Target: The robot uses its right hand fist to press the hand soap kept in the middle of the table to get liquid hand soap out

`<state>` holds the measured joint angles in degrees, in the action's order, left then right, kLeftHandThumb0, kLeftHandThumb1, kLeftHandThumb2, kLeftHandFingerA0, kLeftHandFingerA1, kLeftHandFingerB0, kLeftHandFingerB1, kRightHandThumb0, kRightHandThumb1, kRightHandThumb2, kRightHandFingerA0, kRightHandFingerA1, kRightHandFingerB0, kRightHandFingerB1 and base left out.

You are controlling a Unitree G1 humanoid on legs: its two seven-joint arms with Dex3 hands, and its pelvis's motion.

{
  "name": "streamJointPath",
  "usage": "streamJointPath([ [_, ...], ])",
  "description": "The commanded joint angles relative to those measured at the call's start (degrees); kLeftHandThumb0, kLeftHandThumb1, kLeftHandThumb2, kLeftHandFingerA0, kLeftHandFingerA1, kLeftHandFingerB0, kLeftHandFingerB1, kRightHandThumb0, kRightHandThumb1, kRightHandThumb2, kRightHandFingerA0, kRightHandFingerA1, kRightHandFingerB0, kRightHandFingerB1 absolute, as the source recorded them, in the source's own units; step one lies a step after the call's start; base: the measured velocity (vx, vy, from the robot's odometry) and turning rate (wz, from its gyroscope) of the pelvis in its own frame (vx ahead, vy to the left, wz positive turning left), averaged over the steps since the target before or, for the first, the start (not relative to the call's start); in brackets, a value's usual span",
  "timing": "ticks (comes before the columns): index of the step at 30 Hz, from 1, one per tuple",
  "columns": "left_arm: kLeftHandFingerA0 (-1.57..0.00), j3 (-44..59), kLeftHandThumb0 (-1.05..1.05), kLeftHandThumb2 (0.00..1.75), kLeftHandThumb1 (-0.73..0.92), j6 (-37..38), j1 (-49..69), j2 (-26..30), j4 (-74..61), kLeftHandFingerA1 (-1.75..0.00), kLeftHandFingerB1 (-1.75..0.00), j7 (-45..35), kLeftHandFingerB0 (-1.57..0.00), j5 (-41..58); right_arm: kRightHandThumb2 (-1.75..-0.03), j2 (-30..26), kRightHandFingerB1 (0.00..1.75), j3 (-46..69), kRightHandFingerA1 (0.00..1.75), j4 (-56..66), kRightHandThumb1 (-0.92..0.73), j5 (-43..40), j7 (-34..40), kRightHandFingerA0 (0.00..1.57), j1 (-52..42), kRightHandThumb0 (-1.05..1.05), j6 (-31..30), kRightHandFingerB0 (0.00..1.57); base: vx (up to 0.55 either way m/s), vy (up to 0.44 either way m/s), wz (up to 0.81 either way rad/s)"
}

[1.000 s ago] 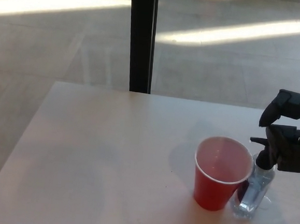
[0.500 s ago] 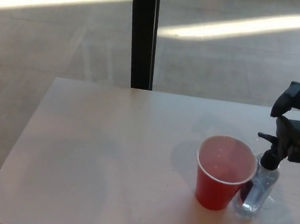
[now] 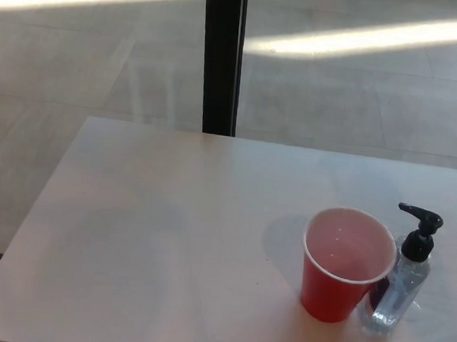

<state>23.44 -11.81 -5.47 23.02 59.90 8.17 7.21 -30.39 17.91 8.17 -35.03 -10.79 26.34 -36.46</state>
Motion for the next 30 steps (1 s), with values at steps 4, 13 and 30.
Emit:
streamJointPath([
  [4, -0.46, 0.3, -0.54, 1.32, 0.92, -0.9, 1.5, 2.5, 0.5, -0.93, -0.77, 0.0, -0.25, 0.2, -0.98, -7.7, 1.03, 31.1, 1.64, -4.6, -0.36, -17.2, 12.6, 1.15, 2.1, -0.28, -18.2, 1.01, 0.0, 0.0, 0.0],
  [13, -0.47, -0.1, -0.54, 1.32, 0.92, -1.0, 1.6, 2.7, 0.8, -0.92, -0.78, 0.4, -0.27, -0.3, -1.1, -10.8, 0.95, 53.4, 1.51, -15.8, -0.18, -10.0, 12.2, 1.36, -14.7, -0.52, -13.7, 1.1, 0.0, 0.0, 0.0],
  [30, -0.46, -0.3, -0.54, 1.34, 0.92, -0.2, 1.8, 2.0, 1.3, -0.91, -0.74, -0.1, -0.22, -0.1, -0.99, 11.6, 0.73, 58.1, 1.23, -23.9, -0.6, -1.5, 24.2, 0.74, -32.0, -0.77, 4.2, 0.0, 0.0, 0.0, 0.0],
])
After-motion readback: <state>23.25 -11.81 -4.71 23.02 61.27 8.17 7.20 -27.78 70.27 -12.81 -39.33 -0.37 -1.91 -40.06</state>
